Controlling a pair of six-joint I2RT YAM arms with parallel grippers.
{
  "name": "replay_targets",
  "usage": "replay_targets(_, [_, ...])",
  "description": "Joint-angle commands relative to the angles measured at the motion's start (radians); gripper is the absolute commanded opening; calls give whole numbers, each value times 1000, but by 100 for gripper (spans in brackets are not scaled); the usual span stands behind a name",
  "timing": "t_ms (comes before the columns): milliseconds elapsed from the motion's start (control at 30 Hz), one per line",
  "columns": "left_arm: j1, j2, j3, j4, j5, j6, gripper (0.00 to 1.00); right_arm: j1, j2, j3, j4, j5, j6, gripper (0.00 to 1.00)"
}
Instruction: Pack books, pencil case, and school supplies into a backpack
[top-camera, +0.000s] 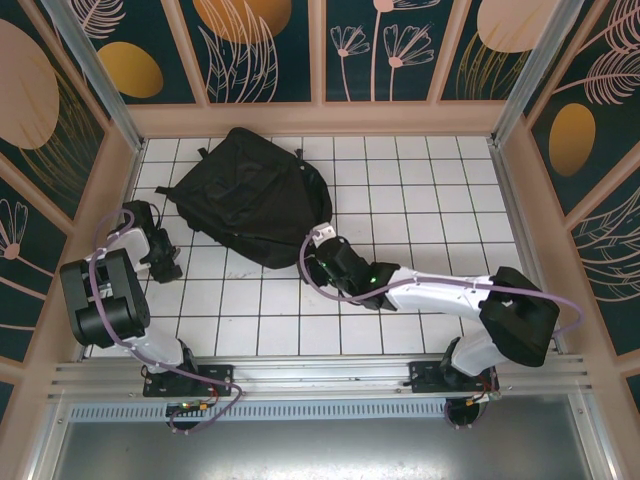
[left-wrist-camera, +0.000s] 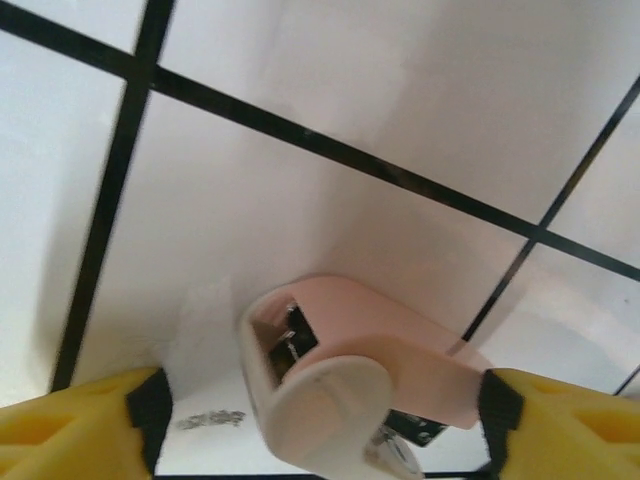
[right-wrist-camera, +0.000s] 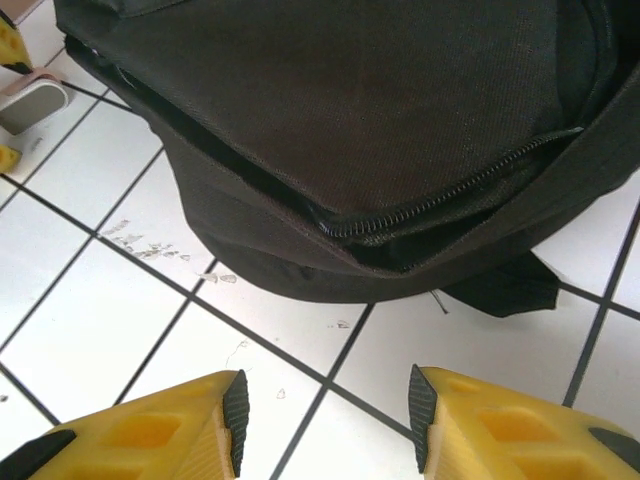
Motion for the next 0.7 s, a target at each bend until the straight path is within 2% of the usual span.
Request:
replay_targets(0, [-3,80,-21,105,28,-7,71,18,-16,37,-45,114,-34,49])
replay_targets(67, [-3,90,-12,100,27,9,65,25,-23,38,-57,138,-34,49])
replay_targets(233, [-1,100,4,89,33,58,56,38,-37,52,-84,185,-33,49])
replay_targets(667, [-4,-14,-52,36,49,185,56,68,-36,110,-165,270,-24,48])
